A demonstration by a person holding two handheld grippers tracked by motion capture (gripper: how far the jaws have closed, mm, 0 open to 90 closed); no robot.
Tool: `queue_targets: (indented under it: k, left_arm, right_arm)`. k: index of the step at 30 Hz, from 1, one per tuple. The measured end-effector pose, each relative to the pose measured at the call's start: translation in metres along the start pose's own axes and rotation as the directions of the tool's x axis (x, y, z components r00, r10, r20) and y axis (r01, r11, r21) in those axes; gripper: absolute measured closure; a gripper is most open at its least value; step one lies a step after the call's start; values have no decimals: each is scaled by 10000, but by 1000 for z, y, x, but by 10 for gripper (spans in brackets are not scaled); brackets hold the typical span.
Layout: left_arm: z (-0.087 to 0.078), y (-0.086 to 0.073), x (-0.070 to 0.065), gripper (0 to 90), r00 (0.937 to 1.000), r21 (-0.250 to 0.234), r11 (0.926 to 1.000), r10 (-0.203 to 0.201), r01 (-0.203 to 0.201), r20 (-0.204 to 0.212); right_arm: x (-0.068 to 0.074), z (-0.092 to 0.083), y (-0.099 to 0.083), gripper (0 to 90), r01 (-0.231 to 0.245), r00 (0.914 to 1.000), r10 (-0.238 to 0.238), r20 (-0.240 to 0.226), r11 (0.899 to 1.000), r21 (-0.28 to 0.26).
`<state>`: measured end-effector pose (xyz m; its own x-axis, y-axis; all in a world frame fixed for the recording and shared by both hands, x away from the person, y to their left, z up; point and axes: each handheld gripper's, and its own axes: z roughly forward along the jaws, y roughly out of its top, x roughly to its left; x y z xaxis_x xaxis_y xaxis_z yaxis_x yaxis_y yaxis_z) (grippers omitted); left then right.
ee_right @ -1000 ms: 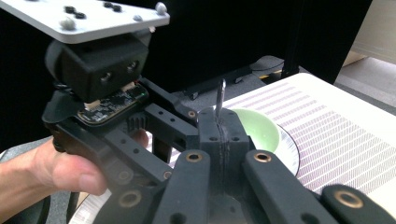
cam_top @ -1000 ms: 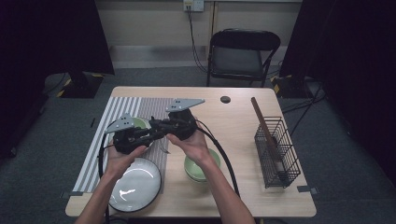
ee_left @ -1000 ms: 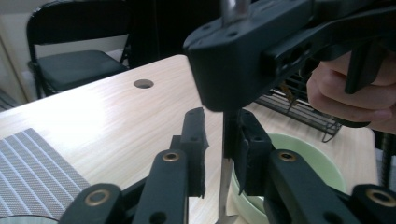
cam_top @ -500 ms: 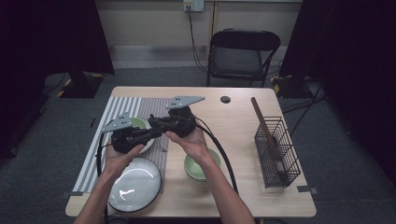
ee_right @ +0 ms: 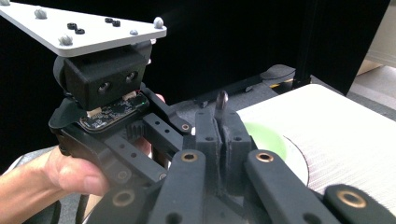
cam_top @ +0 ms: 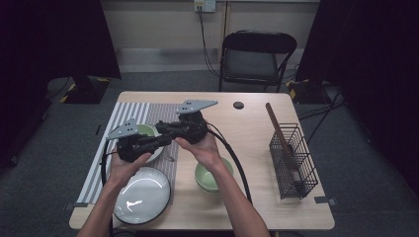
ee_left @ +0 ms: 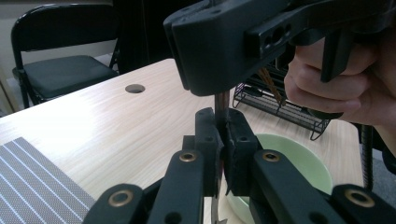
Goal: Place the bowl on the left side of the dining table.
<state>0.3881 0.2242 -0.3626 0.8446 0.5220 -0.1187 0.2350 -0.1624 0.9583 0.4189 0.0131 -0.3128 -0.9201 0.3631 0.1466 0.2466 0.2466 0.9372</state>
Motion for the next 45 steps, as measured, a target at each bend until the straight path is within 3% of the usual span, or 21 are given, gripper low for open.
queue_targets:
  k: [10,18,31,39,45]
  left_arm:
    - [0,1,1,885,9999,82,9999,-58,59,-136]
    - [3,0,0,896,10000,231,9997,-46,46,-16]
    - [-2,-3,5,895,9992,265,9996,-104,114,-382]
    - [-8,-2,8,895,9988,241,9997,-27,39,-488]
    - [-12,-4,11,895,9981,320,9995,-34,54,-621]
  right_arm:
    - [-1,-1,0,837,-94,10000,95,18,9997,-217]
    - [-2,-1,0,683,-45,9992,51,394,9999,-143]
    - [-7,-1,-12,481,-177,9968,170,787,9998,86]
    - [-13,-12,-14,423,-256,9929,245,1168,9996,80]
    - [-21,-22,-25,385,-227,9894,164,1440,9989,422]
